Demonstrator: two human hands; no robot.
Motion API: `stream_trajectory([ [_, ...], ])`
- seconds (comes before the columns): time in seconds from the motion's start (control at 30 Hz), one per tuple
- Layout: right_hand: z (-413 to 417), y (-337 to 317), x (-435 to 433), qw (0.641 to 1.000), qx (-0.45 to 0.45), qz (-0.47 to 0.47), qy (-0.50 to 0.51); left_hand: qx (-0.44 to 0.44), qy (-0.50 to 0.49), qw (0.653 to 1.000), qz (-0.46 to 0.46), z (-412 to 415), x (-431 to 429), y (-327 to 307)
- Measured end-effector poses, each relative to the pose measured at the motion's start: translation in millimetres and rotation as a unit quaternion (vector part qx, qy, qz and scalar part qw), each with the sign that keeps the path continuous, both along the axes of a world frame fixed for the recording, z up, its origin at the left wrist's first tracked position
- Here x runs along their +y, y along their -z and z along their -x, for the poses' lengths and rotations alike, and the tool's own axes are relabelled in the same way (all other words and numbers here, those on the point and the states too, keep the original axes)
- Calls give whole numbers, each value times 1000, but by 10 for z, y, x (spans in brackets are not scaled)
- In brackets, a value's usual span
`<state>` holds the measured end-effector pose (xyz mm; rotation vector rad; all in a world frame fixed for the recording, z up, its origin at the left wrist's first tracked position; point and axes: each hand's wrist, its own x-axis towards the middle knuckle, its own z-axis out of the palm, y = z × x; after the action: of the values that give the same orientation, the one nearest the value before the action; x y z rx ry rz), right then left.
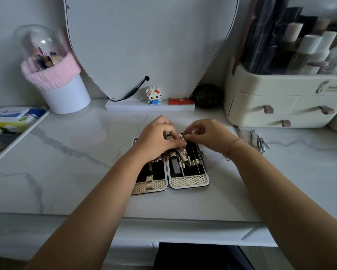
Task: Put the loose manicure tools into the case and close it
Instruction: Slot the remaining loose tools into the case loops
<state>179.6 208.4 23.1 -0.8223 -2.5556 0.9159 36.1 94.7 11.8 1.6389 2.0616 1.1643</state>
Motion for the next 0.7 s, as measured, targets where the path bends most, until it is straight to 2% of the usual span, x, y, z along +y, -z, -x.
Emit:
stream_trajectory([
  [0.3, 19, 0, 11, 1000, 9, 18, -9, 23, -3, 999, -37, -8, 6, 2],
  [0.7, 93, 41, -8, 1000, 9, -7, 4, 37, -9, 999, -14, 9, 23, 28],
])
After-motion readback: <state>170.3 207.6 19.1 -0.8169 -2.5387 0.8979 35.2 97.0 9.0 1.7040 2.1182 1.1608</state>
